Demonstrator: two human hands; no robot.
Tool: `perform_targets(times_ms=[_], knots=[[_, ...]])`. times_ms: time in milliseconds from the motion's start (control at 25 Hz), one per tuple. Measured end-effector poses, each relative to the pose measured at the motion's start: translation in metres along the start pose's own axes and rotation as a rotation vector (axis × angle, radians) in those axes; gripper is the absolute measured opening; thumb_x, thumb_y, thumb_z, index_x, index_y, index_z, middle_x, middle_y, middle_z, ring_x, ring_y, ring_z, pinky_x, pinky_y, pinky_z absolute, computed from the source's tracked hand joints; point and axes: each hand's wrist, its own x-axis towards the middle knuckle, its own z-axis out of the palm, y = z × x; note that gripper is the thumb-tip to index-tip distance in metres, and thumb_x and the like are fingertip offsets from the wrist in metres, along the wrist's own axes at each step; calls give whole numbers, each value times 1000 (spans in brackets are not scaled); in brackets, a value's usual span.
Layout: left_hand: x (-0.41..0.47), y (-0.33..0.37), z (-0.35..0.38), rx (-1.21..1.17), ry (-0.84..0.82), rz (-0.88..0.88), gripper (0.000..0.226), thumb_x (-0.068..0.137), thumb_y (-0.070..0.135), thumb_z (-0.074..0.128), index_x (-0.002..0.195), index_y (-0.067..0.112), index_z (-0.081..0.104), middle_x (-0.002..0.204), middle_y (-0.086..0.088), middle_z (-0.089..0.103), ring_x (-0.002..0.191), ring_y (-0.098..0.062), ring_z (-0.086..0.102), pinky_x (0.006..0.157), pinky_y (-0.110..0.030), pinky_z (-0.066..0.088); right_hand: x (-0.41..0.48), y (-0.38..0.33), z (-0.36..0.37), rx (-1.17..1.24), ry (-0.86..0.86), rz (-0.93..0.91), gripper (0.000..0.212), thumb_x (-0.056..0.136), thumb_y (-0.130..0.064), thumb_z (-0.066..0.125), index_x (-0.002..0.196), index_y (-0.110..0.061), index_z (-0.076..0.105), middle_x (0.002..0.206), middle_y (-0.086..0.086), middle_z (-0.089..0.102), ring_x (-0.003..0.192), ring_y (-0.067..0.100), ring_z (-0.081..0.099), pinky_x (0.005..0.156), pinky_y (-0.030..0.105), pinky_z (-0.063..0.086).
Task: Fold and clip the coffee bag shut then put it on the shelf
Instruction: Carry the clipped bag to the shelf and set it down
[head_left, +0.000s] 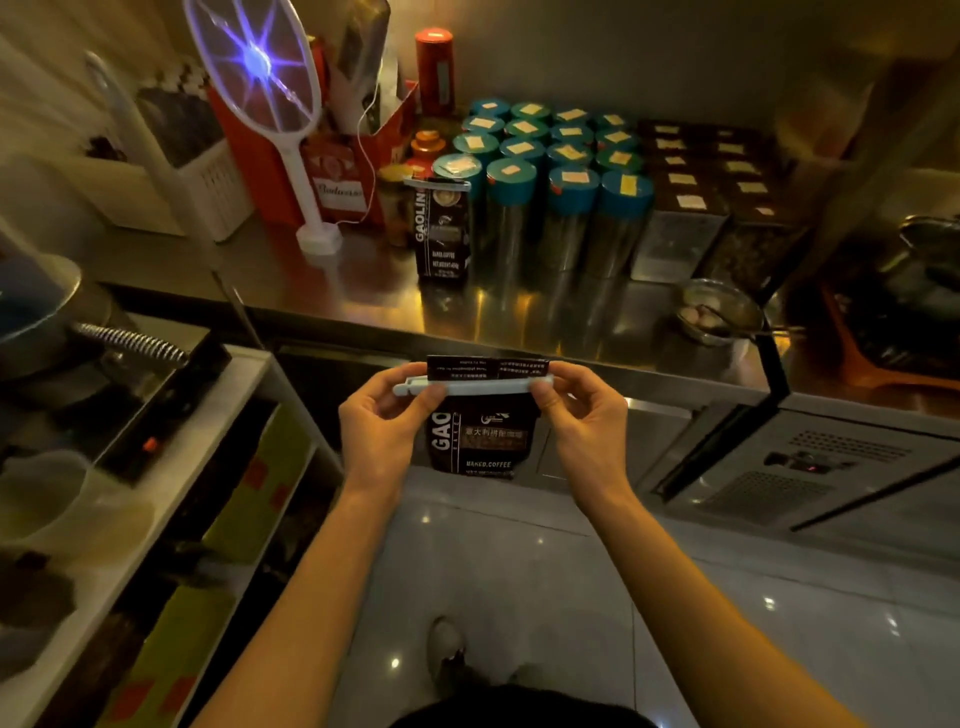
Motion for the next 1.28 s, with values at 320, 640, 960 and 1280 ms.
perform_targets(times_ms=[320,640,960,1280], knots=[[172,-25,23,16,-18,-64,29,76,10,78,104,6,70,96,-10,76,91,-22,73,77,-32,60,159,38,55,-24,45,68,23,88,-12,67,109,-4,65,96,6,72,88,9,70,73,20,56],[300,-53,62,96,76,-119,22,77,5,75,97,12,69,87,-1,72,79,-4,71,67,-14,54,298,83,82,13,-8,151,18,88,-10,66,95,-27,64,93,-7,70,88,3,69,72,17,56],[378,-66,53,181,93,-156,21,79,9,75,99,14,70,93,-6,74,85,-10,71,73,-22,57,374,110,121,-68,-81,208,16,88,-11,66,103,-13,66,90,-9,69,81,-5,67,70,13,55],[477,-101,45,261,-12,-259,26,79,12,77,103,14,67,100,-10,72,92,-21,69,76,-27,57,437,140,161,-185,-7,311,23,90,-16,64,111,-10,64,102,1,68,94,9,64,82,22,54]])
